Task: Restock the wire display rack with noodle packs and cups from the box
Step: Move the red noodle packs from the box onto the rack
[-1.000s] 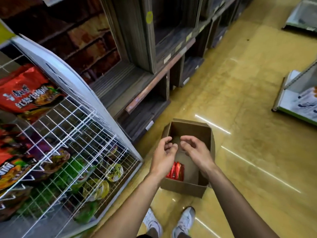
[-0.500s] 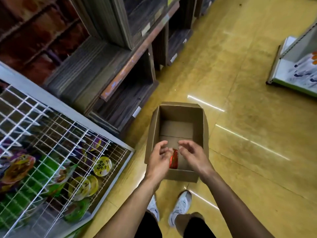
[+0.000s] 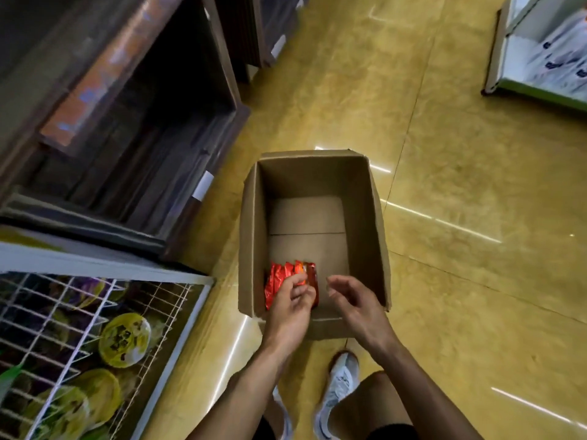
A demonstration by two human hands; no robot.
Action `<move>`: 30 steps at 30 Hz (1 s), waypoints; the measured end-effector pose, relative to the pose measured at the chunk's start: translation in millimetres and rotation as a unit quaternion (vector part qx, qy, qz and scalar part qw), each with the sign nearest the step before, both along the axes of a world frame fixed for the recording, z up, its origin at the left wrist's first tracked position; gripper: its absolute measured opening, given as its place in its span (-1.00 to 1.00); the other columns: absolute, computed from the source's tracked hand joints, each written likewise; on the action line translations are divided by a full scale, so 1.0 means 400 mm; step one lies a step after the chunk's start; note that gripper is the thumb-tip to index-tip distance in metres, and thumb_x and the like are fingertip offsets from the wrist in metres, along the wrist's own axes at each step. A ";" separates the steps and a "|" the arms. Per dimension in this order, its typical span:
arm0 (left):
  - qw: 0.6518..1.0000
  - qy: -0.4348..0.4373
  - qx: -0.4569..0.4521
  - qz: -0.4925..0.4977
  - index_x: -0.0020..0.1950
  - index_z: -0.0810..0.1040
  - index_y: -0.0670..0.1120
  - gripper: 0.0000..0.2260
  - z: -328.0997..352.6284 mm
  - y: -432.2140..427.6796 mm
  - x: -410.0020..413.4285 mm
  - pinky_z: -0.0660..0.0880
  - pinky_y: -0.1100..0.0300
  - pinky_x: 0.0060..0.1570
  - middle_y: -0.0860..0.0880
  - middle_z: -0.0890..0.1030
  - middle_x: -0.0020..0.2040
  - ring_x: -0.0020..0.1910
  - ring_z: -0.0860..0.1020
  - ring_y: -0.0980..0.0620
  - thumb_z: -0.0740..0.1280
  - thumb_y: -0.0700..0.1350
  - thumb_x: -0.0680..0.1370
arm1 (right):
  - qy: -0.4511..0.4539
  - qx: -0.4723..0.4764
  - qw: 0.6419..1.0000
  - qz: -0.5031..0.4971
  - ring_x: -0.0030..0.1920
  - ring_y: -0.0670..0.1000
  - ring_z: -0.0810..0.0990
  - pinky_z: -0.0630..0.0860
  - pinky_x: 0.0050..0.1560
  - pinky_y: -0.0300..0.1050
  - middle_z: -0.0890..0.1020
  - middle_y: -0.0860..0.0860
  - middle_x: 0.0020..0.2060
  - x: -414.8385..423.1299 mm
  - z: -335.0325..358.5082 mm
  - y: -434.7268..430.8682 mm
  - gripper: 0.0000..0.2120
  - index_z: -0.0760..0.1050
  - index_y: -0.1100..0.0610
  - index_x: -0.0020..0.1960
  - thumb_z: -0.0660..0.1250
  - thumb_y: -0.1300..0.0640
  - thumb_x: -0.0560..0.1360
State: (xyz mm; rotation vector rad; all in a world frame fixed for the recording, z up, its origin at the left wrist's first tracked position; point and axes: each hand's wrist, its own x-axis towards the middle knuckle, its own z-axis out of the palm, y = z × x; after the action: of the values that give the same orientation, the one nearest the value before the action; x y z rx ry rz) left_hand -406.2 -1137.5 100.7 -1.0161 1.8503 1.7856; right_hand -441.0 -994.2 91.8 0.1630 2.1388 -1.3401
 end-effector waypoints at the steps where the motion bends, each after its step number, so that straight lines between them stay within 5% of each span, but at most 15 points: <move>1: 1.000 -0.005 0.000 -0.014 0.37 0.48 0.07 -0.74 -0.042 0.002 -0.004 0.41 0.55 -0.09 0.03 0.60 0.22 0.08 0.53 0.29 0.28 -0.10 0.67 | -0.002 0.005 1.000 0.004 0.04 -0.45 0.52 0.43 -0.07 -0.55 0.59 -0.24 0.09 -0.005 -0.044 0.003 -0.75 0.52 -0.03 0.29 0.33 0.04 0.62; 7: 0.999 -0.009 -0.022 -0.041 0.38 0.50 -0.11 -0.71 -0.295 0.002 -0.027 0.38 0.58 -0.16 -0.11 0.59 0.14 -0.08 0.52 0.26 0.28 -0.24 0.65 | -0.016 0.021 0.999 0.018 0.04 -0.32 0.57 0.42 -0.07 -0.56 0.63 -0.15 0.07 -0.060 -0.305 0.011 -0.75 0.55 0.02 0.29 0.33 0.09 0.62; 17: 0.995 -0.013 -0.044 -0.093 0.40 0.47 0.04 -0.70 -0.598 -0.025 -0.103 0.42 0.51 -0.09 0.09 0.55 0.11 -0.01 0.50 0.30 0.28 -0.14 0.66 | -0.015 0.046 0.997 0.066 0.02 -0.25 0.56 0.41 -0.11 -0.57 0.59 -0.20 0.03 -0.152 -0.603 -0.004 -0.80 0.51 -0.04 0.25 0.30 0.07 0.64; 20: 0.992 -0.022 -0.055 -0.115 0.41 0.45 0.09 -0.69 -0.645 -0.041 -0.108 0.42 0.49 -0.02 0.06 0.56 0.20 0.04 0.51 0.29 0.29 -0.10 0.67 | -0.018 0.058 0.993 0.104 0.06 -0.17 0.58 0.45 -0.08 -0.43 0.60 -0.11 0.08 -0.174 -0.640 -0.030 -0.76 0.47 -0.05 0.30 0.27 0.04 0.65; 23: 0.987 -0.020 -0.071 -0.144 0.42 0.43 0.12 -0.68 -0.672 -0.058 -0.128 0.51 0.18 0.23 0.03 0.57 0.28 0.16 0.57 0.09 0.28 -0.06 0.67 | -0.005 0.049 0.988 0.146 0.16 -0.08 0.57 0.49 0.11 -0.24 0.58 -0.07 0.13 -0.206 -0.655 -0.056 -0.69 0.42 -0.03 0.40 0.26 0.05 0.66; 25: 0.981 -0.012 -0.094 -0.172 0.39 0.46 0.15 -0.71 -0.690 -0.072 -0.154 0.51 0.08 0.25 0.05 0.58 0.26 0.17 0.59 0.03 0.28 -0.03 0.66 | 0.005 0.049 0.986 0.162 0.16 -0.07 0.57 0.49 0.05 -0.29 0.58 -0.05 0.14 -0.226 -0.664 -0.062 -0.67 0.40 -0.03 0.41 0.26 0.07 0.65; 30: 0.972 0.007 -0.125 -0.199 0.33 0.50 0.17 -0.74 -0.732 -0.090 -0.212 0.43 0.06 0.35 0.02 0.51 0.36 0.30 0.50 0.03 0.28 -0.04 0.65 | 0.015 0.079 0.978 0.191 0.15 -0.05 0.57 0.55 0.15 -0.10 0.58 -0.05 0.13 -0.248 -0.693 -0.063 -0.64 0.37 -0.03 0.43 0.26 0.01 0.65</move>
State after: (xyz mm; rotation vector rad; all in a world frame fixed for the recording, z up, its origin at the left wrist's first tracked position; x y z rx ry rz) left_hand -490.9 -1173.5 -192.2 -0.6476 2.1439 1.3544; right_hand -540.2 -1019.5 -185.4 -0.1978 2.1628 -0.9578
